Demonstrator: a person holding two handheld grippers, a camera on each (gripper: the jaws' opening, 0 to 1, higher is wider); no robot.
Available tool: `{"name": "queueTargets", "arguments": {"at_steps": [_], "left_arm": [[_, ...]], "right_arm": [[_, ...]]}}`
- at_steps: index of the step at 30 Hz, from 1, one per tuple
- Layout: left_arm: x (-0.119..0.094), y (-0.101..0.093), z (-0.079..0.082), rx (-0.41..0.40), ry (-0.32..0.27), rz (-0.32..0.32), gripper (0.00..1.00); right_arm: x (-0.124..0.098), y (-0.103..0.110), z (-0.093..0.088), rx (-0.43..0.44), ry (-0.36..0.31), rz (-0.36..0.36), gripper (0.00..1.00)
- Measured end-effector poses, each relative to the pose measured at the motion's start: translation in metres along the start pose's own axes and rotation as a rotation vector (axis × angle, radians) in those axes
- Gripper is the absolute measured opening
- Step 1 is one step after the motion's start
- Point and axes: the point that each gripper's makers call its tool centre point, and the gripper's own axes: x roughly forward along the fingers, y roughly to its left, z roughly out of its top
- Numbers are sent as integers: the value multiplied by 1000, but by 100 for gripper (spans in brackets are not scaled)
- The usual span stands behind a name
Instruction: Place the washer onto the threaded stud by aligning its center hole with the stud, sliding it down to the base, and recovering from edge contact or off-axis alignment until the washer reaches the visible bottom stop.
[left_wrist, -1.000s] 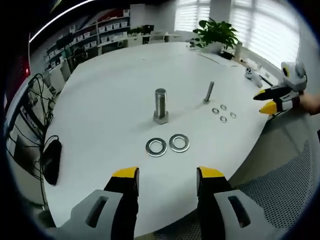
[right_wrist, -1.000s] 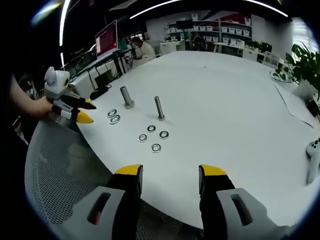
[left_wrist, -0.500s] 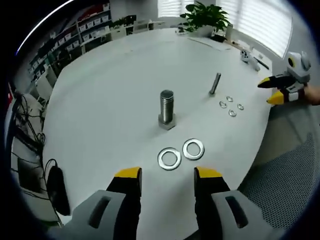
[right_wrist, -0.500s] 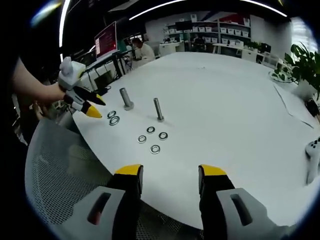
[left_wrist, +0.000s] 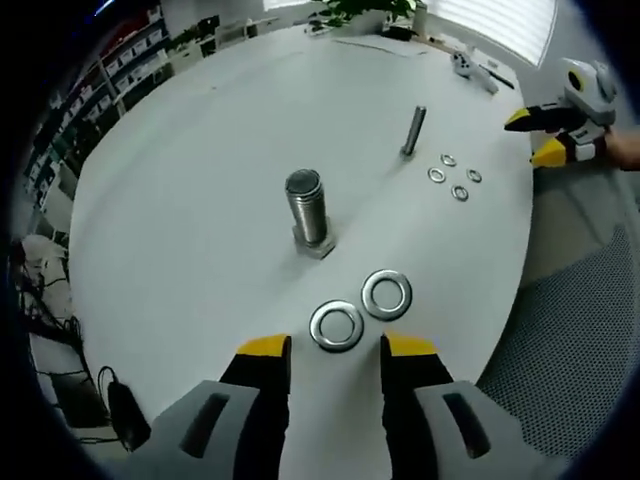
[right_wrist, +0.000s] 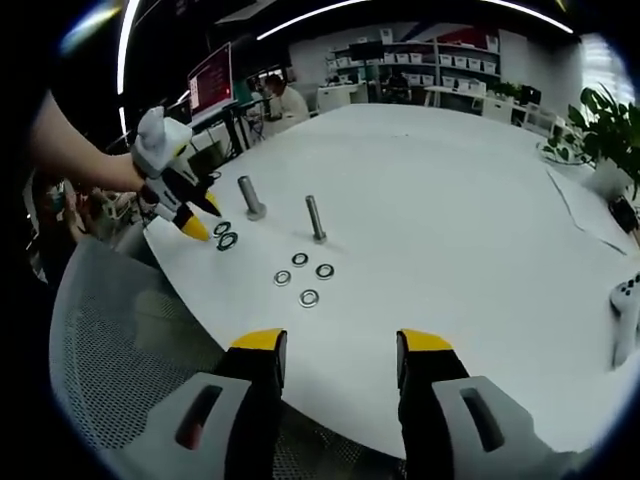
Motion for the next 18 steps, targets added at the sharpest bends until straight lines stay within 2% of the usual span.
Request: {"name": "queueTargets", "arguments": {"at_steps": [5,9,18], "left_arm": [[6,1,-3,64,43,-12,32],[7,4,0,66,51,-23,32],[9,3,3,136,98,-46,30]], "right_arm": [[0,2,-1,0,3,5,47],[0,1,-1,-3,4,2,46],[0,1,0,0,-2,3,45]]}}
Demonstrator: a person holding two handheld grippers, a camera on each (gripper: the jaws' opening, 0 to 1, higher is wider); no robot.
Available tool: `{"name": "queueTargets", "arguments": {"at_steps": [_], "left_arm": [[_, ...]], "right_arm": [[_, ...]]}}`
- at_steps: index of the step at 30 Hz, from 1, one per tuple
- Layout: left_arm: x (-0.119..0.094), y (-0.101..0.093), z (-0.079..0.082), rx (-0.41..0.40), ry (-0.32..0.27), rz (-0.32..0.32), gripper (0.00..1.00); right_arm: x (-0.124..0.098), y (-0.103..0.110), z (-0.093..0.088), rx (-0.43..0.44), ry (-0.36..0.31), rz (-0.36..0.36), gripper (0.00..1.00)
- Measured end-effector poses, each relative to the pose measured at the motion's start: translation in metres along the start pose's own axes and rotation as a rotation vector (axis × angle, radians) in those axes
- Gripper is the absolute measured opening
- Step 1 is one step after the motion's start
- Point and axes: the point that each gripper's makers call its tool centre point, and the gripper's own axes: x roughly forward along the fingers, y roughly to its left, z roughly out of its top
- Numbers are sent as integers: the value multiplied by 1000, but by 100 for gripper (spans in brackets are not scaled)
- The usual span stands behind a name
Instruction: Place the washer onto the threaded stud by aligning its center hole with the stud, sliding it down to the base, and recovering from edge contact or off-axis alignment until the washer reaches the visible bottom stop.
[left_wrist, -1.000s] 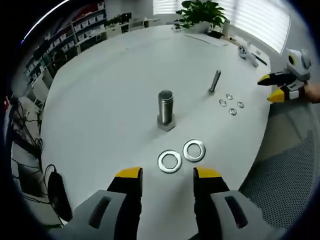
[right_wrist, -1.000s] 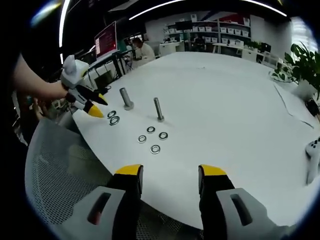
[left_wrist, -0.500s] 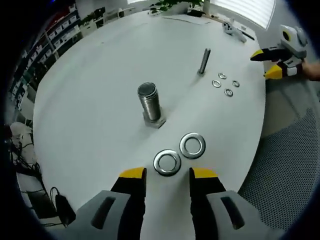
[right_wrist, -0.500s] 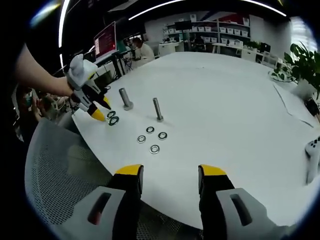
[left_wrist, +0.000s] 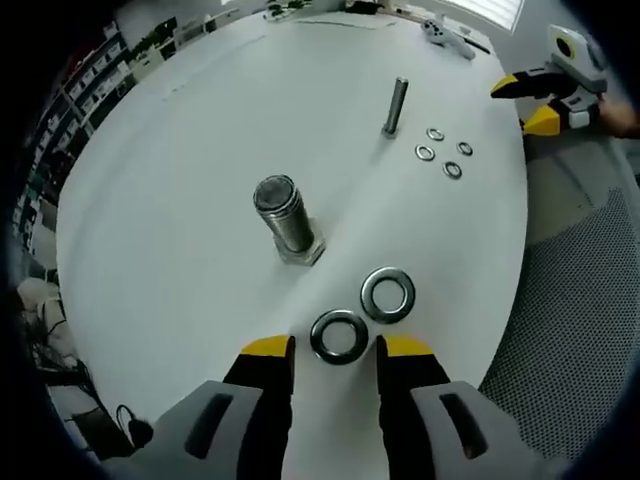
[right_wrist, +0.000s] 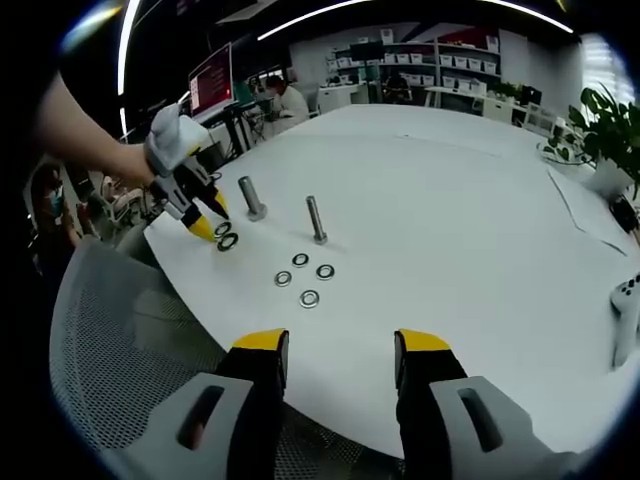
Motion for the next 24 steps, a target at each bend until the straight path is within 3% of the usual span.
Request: {"name": "queueTargets", "arguments": {"at_steps": [12,19,24], "left_arm": [[1,-5,2,90,90,-21,26],[1,-3,1,103,136,-19,23],[2,-4,1,119,143,-31,21]], "right_arm": [[-1,2,2,-4,-8,12,46],[0,2,1,-3,-2,16,46],[0,3,1,-1,-5,17,46]]}}
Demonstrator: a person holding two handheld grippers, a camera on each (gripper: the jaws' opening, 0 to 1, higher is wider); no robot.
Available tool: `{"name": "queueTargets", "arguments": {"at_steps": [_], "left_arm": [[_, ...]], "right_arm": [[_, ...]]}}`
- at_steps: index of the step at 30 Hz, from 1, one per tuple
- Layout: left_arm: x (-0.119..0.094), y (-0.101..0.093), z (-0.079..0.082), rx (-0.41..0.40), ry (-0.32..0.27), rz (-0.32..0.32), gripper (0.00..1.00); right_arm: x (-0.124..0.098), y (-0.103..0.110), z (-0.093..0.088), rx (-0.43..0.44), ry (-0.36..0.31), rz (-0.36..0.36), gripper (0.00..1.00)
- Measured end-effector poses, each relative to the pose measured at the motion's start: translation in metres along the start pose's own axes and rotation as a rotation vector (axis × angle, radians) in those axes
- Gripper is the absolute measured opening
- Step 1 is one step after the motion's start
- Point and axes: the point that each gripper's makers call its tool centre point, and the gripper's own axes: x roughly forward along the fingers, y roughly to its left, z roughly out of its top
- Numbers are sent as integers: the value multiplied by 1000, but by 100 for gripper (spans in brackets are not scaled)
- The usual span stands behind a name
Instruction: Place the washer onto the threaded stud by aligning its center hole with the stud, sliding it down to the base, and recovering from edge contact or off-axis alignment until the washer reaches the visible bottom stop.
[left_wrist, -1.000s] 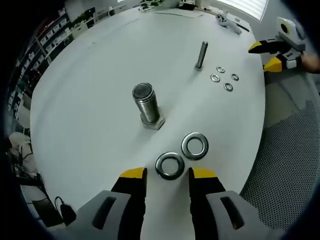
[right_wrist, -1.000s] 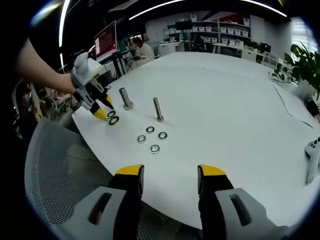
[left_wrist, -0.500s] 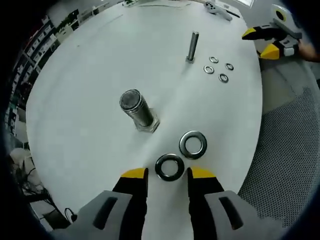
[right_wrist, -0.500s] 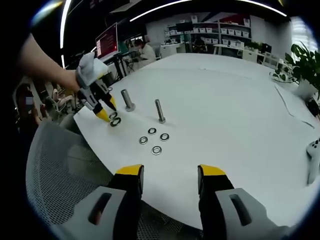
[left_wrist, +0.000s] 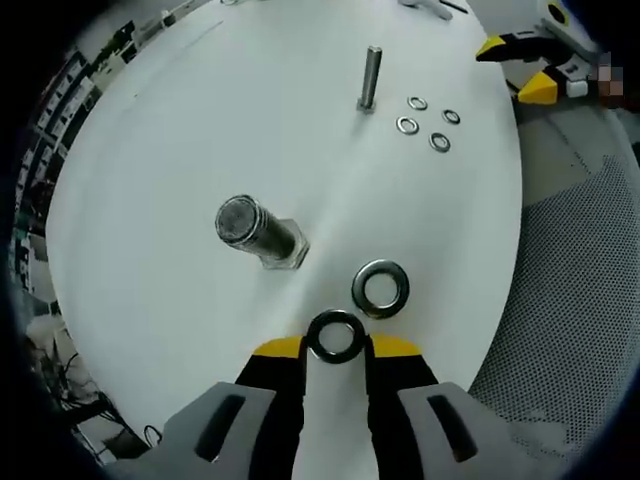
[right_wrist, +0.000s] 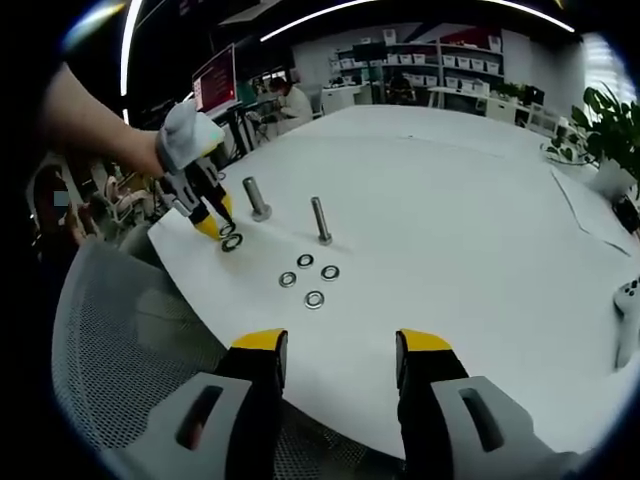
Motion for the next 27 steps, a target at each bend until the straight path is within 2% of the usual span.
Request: {"name": "queueTargets", "arguments": {"at_steps": [4,9,14,27], "left_arm": [[0,-1,1,-3,0,-5,21],[0,1,2,-20,45,2,21],[0,1,1,-11,51,-1,21],[-1,0,-1,63,51,-8,21]], "right_arm": [[0,0,0,1,0,2,46],[0,0,0,4,0,2,48],[1,1,0,7,0,4,49],[1,-1,1,13,-6,-1,48]]}}
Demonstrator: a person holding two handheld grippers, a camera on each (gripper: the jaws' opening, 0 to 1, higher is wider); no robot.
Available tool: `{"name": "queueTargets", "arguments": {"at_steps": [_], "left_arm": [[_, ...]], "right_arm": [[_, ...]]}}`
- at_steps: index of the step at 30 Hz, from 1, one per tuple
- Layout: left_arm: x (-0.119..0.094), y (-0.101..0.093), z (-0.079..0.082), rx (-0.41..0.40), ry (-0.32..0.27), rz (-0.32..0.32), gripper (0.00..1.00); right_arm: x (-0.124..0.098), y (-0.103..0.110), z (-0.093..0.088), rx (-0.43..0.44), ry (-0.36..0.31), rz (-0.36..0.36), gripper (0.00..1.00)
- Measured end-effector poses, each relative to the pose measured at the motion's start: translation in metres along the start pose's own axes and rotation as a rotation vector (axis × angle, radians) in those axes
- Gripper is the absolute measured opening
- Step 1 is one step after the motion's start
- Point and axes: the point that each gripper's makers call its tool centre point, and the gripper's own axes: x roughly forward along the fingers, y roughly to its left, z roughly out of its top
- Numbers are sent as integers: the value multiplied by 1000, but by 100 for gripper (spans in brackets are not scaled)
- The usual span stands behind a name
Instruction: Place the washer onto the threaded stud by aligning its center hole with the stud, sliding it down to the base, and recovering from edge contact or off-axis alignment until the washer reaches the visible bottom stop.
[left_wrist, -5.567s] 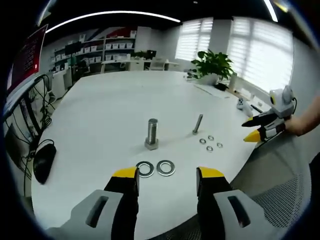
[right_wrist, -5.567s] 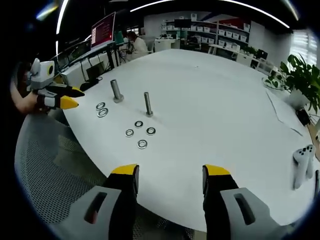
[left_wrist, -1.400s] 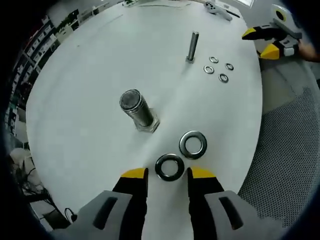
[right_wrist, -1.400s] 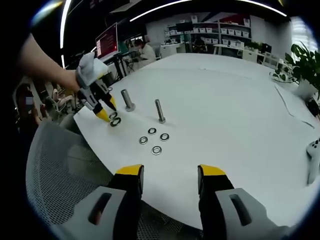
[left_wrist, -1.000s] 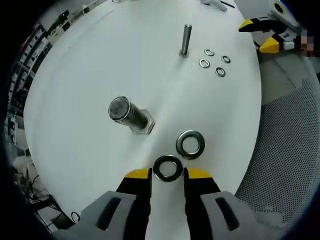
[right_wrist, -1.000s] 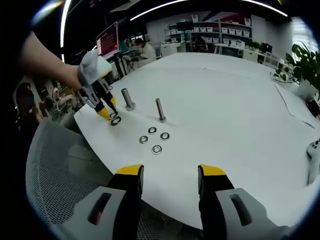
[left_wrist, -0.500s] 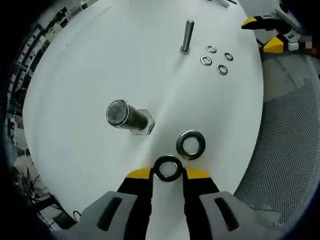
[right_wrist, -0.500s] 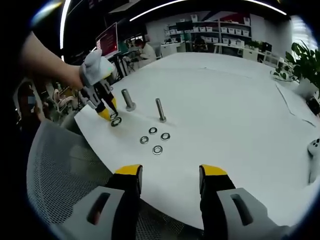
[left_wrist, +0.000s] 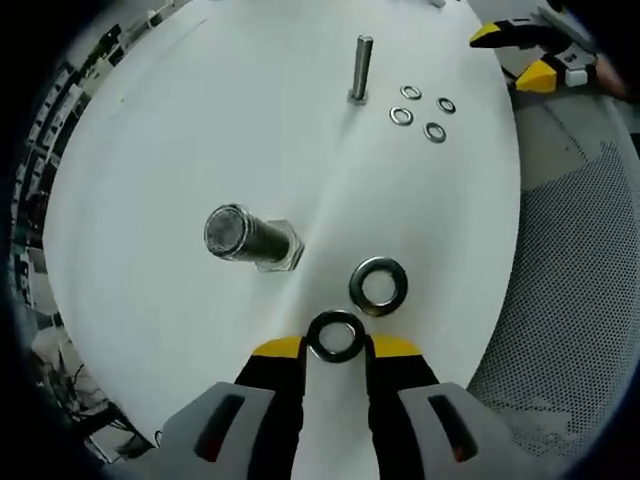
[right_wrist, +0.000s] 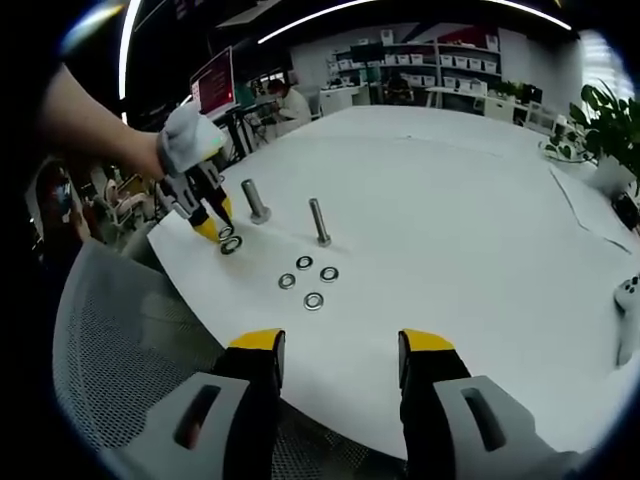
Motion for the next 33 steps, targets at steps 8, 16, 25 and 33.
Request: {"name": "queueTargets", "arguments": {"at_steps": [8,16,25,33], "left_arm": [[0,-1,1,30,-19,8,21],[1,0,1,16,-19,1,22],[0,2,2,-18,20,-12,19],[-1,1,1,-12,7,-11,18]], "right_arm": [[0,0,0,1,-4,0,48],[0,0,1,4,-3,2,48],[-1,-1,1,-1,-1,-1,48],[-1,-1,0,3,-1,-4,48]]}}
